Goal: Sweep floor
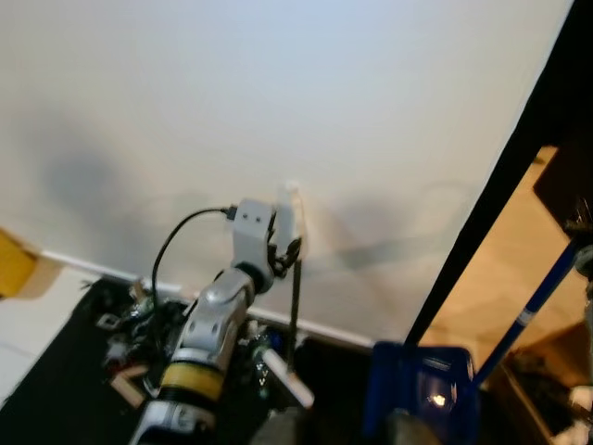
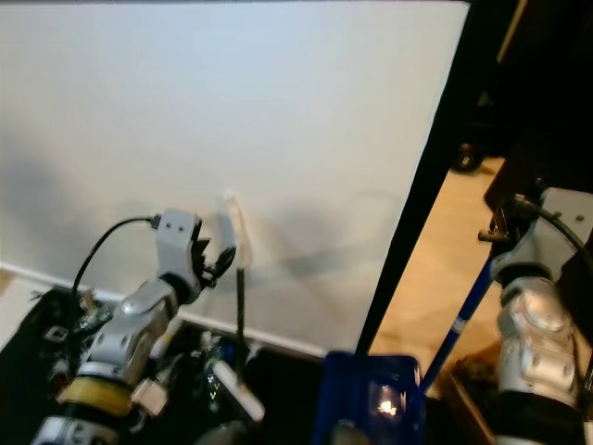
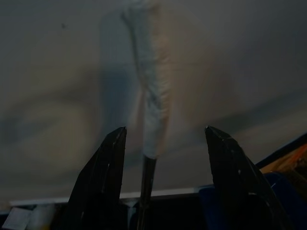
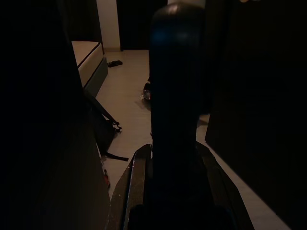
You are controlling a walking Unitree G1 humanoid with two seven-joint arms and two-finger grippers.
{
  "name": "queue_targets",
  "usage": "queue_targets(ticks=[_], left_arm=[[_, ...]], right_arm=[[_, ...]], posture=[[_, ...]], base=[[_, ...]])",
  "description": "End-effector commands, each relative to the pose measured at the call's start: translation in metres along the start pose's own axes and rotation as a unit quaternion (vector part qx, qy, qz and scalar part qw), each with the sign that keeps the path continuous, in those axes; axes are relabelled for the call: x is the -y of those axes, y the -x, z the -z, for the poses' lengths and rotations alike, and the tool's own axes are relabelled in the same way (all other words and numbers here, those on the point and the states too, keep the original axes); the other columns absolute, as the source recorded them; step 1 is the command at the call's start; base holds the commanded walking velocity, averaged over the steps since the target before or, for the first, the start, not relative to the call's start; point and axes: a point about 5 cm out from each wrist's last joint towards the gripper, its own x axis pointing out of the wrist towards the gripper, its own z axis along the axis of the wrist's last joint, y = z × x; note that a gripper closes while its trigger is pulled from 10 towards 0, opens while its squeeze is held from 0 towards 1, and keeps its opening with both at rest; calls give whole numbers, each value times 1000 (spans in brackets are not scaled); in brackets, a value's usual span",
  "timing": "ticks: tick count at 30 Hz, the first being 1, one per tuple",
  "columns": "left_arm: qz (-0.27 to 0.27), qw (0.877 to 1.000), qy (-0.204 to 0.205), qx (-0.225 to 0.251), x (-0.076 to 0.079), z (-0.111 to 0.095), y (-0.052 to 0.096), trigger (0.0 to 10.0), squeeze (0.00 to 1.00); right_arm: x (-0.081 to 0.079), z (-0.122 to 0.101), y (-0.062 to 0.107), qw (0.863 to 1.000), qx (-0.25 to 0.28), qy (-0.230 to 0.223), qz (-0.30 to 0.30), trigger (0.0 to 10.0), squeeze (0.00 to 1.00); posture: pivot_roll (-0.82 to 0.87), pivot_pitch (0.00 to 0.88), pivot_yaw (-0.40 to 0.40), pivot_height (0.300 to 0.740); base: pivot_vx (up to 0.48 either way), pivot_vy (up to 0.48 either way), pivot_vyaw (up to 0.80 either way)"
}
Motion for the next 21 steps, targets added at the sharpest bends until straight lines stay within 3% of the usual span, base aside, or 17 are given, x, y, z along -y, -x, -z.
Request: queue_targets(ticks=[1,12,21], left_arm=[[-6,1000,1,-13,-2,6,2,10000,0],[10,1000,3,-25,3,12,3,10000,0],[1,1000,5,-26,0,11,3,10000,0]], right_arm=[[-4,-34,-5,996,85,-18,-11,10000,0],[-13,-17,1,998,55,-19,-39,10000,0],[-14,-15,2,998,52,-21,-40,10000,0]], posture=[[15,108,83,740],[12,111,86,740],[14,112,86,740]], base=[[0,0,0],[0,0,0],[0,0,0]])
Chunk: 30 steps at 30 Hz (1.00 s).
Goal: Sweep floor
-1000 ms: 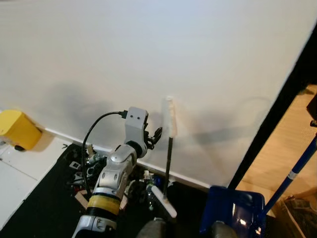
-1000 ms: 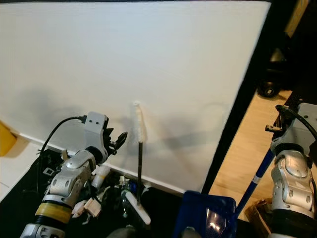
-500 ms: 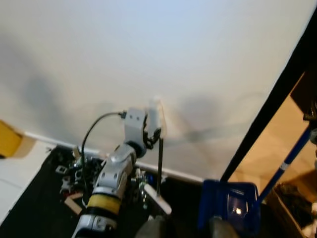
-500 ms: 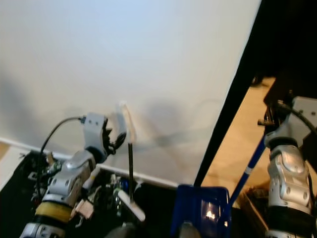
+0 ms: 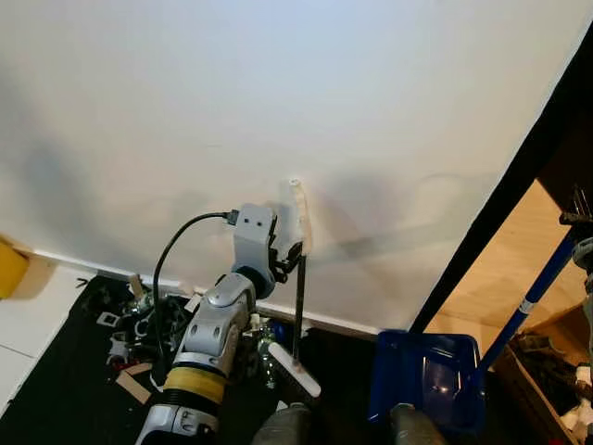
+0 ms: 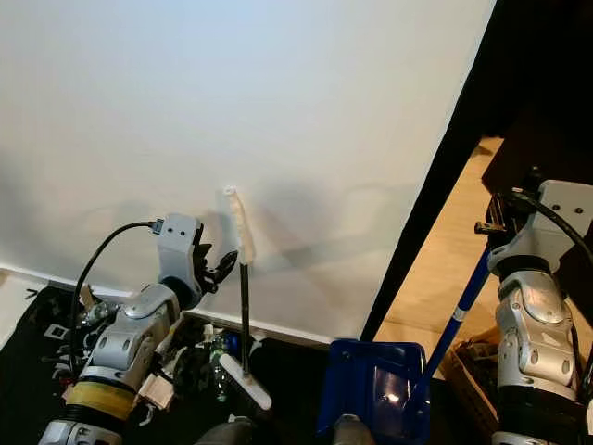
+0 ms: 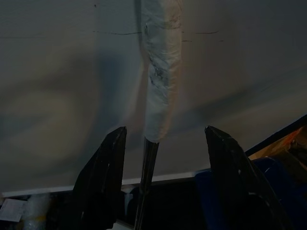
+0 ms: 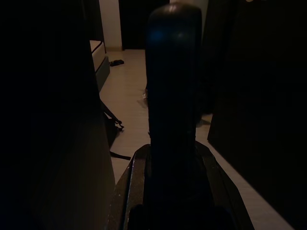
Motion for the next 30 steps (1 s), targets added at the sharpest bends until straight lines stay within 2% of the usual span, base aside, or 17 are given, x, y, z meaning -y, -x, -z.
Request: queue_targets(ticks=[1,19,30], left_arm=[[-7,1000,1,-13,-3,6,2,10000,0],[-10,1000,-2,-13,-3,6,3,10000,0],[-13,1000,-3,-13,-3,7,3,10000,0]], right_arm=[[-7,-13,0,999,40,-18,-16,10000,0],[-7,-11,0,999,38,-18,-17,10000,0],[-7,-11,0,999,38,-17,-17,10000,0]], posture=[[15,112,85,740],[13,115,83,740],[14,112,82,740]], base=[[0,0,0],[-287,0,0],[-197,0,0]])
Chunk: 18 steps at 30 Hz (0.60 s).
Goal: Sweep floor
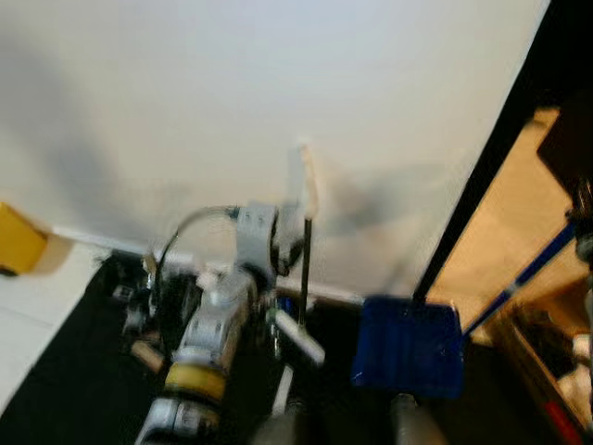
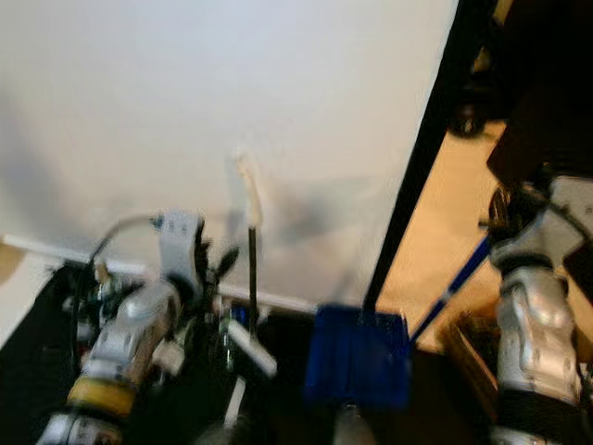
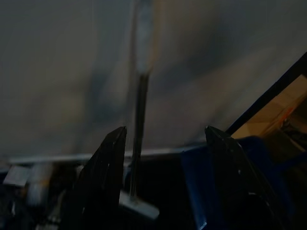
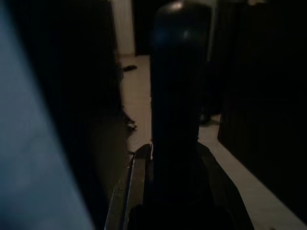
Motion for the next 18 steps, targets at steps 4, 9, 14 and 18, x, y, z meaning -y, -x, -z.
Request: queue_targets(ticks=[4,9,14,18], left_arm=[[-9,1000,-4,-13,-3,7,2,10000,0],[-10,1000,1,-14,-4,7,2,10000,0],[-7,1000,-7,-11,-3,6,1,10000,0],[-6,1000,-10,-10,-4,6,1,10000,0]], right_arm=[[-3,-6,-1,1000,16,-3,-5,10000,0],[-3,-5,-1,1000,15,-2,-6,10000,0],[-4,-5,-1,1000,16,-2,-8,10000,0],[-5,-5,-1,1000,16,-2,-10,10000,0]], posture=[[14,112,82,740],[11,106,82,740],[11,106,82,740],[11,106,82,740]], base=[[0,0,0],[0,0,0],[0,0,0],[266,-339,0]])
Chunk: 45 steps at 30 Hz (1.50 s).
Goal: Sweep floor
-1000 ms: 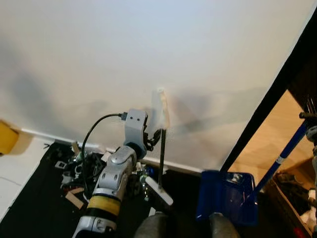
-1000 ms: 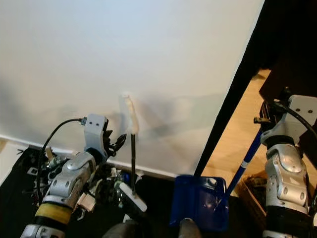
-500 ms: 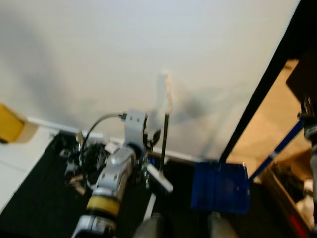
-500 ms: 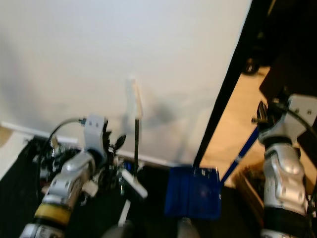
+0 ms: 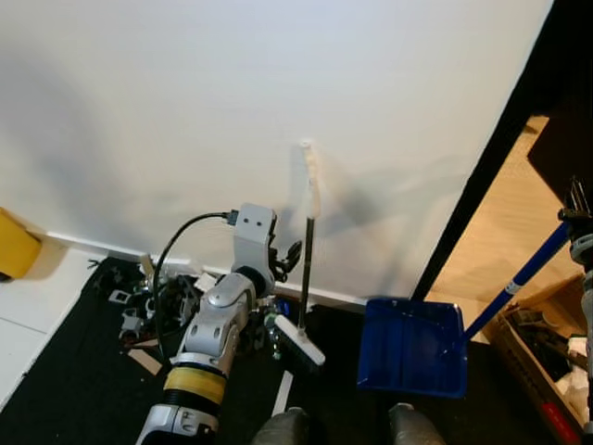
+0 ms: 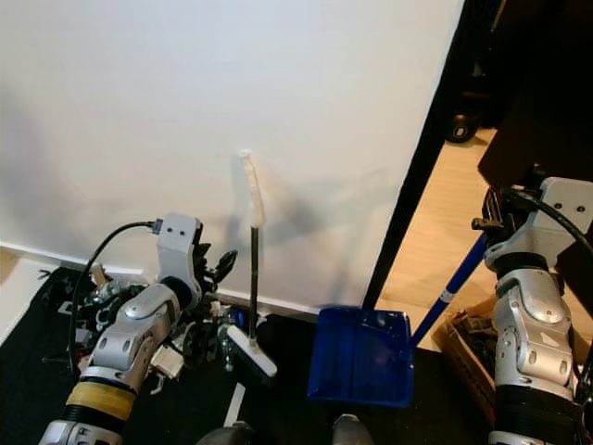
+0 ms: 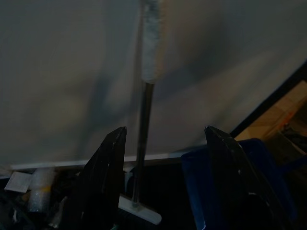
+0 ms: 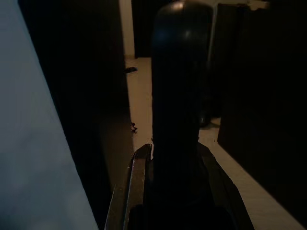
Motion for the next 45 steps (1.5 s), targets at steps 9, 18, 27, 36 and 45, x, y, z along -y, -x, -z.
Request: queue_targets(ticks=[9,18,27,36,45], left_arm=[[-5,1000,-9,-14,-4,7,3,10000,0],[-7,1000,-6,-13,-4,7,3,10000,0],[-16,1000,-1,-15,-6,9,3,10000,0],[-14,1000,0,-18,-6,9,3,10000,0],[-14,999,18,-22,-5,18,2,10000,0]], right_arm=[[-4,-5,-1,1000,14,-2,-7,10000,0],[-5,-5,-1,1000,14,-2,-7,10000,0],[-6,-4,-1,1000,13,-3,-9,10000,0],[-6,-4,-1,1000,13,-4,-9,10000,0],[-23,-4,-2,999,17,5,-40,10000,0]], posture=[[13,113,83,740],[13,115,83,740],[17,116,82,740],[17,115,84,740],[11,123,87,740]], base=[[252,-405,0],[262,-381,0],[0,0,0],[0,0,0],[0,0,0]])
